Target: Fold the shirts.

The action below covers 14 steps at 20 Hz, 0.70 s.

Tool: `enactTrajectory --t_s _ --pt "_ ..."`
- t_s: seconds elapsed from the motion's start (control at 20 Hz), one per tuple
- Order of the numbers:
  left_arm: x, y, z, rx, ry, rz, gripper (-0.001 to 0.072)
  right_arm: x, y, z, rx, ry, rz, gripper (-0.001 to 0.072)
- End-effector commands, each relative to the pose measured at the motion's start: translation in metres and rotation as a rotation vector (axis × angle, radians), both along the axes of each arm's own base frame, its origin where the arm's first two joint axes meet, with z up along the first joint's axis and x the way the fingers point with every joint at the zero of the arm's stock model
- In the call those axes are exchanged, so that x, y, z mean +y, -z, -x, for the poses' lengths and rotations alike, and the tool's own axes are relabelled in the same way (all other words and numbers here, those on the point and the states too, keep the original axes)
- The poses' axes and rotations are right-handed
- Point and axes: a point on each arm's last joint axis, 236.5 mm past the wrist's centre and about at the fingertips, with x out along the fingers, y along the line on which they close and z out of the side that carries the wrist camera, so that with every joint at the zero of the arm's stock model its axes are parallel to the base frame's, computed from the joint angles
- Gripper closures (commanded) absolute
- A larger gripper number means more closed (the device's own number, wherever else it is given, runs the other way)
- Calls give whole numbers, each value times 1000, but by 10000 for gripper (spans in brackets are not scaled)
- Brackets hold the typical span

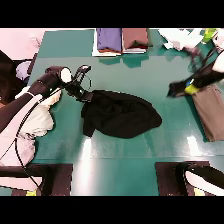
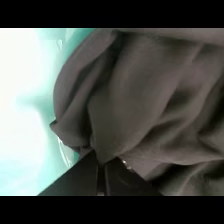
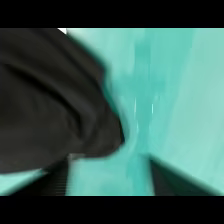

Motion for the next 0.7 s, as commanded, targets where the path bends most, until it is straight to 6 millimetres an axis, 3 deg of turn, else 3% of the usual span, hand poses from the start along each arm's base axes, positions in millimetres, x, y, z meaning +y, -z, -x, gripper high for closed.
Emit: enactTrajectory --t_s 0.0,0.15,0.3,0.4,0.55,0.65 --pt "1 -5 -1 -9 7 -2 677 -1 92 51 240 42 1 128" --pt "1 -4 0 -4 9 -4 677 11 133 55 287 89 -51 143" --pt "1 -4 1 -1 9 -5 677 21 151 49 296 112 -86 214" --pt "1 -4 1 0 9 -5 677 24 158 43 290 123 -97 316" --pt "4 -6 -2 -18 10 -16 677 22 153 26 212 121 -96 693" --pt "11 -25 -11 -94 4 -30 677 12 129 8 125 115 -73 694"
